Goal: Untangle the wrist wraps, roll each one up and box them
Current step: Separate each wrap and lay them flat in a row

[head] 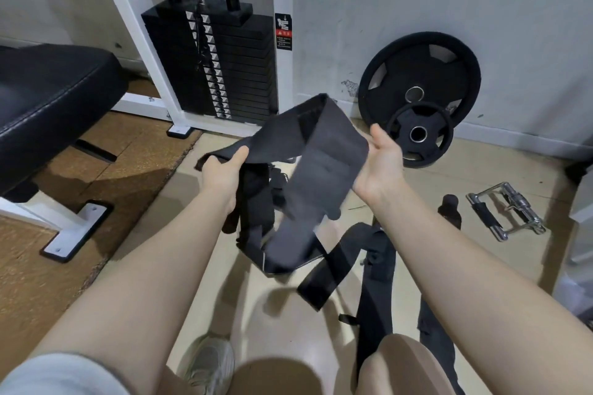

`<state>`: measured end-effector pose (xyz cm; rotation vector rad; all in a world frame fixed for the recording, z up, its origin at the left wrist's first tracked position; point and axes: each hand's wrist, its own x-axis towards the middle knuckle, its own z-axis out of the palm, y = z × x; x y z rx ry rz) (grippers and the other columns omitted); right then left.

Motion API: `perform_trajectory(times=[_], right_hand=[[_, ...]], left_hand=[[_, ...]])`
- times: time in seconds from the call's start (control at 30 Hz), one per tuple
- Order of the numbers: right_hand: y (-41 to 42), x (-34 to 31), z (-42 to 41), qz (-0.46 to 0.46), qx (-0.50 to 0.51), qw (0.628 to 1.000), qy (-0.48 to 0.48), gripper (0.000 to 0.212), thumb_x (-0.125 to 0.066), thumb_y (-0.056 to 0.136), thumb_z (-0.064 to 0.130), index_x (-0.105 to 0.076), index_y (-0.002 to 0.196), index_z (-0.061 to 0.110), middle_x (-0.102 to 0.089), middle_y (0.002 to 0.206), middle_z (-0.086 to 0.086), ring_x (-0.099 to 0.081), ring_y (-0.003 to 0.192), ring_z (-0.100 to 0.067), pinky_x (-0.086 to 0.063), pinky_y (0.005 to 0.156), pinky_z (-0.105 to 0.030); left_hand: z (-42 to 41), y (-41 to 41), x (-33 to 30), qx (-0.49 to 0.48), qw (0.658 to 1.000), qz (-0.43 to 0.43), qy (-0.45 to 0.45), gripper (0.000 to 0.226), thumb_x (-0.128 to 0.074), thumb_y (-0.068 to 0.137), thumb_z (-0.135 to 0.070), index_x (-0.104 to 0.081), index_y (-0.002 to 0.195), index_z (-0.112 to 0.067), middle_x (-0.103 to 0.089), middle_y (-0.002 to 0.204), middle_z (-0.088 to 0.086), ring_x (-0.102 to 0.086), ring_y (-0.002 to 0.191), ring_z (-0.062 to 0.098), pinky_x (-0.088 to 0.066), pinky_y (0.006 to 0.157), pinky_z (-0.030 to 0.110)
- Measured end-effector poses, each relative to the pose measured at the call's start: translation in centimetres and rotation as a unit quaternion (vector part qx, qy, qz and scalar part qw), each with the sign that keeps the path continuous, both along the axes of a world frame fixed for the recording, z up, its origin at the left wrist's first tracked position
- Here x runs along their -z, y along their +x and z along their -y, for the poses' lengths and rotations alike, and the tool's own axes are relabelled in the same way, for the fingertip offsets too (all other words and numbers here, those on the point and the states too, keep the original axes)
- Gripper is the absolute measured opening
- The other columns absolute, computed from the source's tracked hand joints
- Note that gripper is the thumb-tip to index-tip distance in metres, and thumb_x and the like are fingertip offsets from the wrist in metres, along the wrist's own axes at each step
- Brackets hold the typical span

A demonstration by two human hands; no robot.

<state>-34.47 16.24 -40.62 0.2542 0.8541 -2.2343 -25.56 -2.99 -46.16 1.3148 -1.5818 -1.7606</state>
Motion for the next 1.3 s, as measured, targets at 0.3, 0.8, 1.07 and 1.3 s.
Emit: perform_trajectory(times=[0.3,0.8,1.07,1.3], right_hand=[[-1.4,-0.1,-0.3,-0.033,0.081,0.996,0.035,0.058,-0.036,0.091,-0.014,-0.04,0.14,0.016,-0.054,0.113,-0.017,-0.063,0.096,-0.028,-0.057,0.079,-0.036],[-1.4,-0.7,0.7,-0.105,-0.029,0.994,-0.026,0.027,-0.048,0.091,0.001,-0.052,0.118,0.002,-0.062,0.104,-0.015,-0.069,0.092,-0.029,-0.052,0.093,-0.049],[-0.8,-0.1,0.4,-0.348,-0.098,0.883,0.299,0.015,-0.053,0.095,0.013,-0.056,0.101,0.026,-0.062,0.099,-0.001,-0.06,0.086,-0.019,-0.052,0.073,-0.03],[-0.5,-0.4,-0.5,-0.456,-0.106,0.649,0.599,0.031,-0.059,0.085,0.029,-0.053,0.071,0.002,-0.055,0.065,-0.006,-0.051,0.064,-0.027,-0.03,0.049,-0.028]], left_hand=[[1.2,1.3,0.9,-0.049,0.998,-0.041,0.021,0.027,-0.061,0.093,-0.029,-0.06,0.115,-0.013,-0.063,0.117,0.001,-0.058,0.112,0.021,-0.05,0.094,0.034],[-3.5,0.2,-1.5,0.188,0.955,-0.214,0.085,0.036,-0.047,0.094,-0.007,-0.054,0.129,-0.016,-0.067,0.121,0.006,-0.063,0.112,0.022,-0.048,0.095,0.037],[-4.2,0.1,-2.7,0.207,0.952,-0.19,0.123,0.032,-0.052,0.098,-0.022,-0.057,0.127,-0.01,-0.069,0.116,0.009,-0.066,0.106,0.022,-0.054,0.089,0.037],[-3.5,0.5,-2.8,0.184,0.964,-0.181,0.056,0.052,-0.042,0.085,0.017,-0.054,0.123,-0.016,-0.068,0.104,0.004,-0.066,0.091,0.018,-0.054,0.078,0.031]])
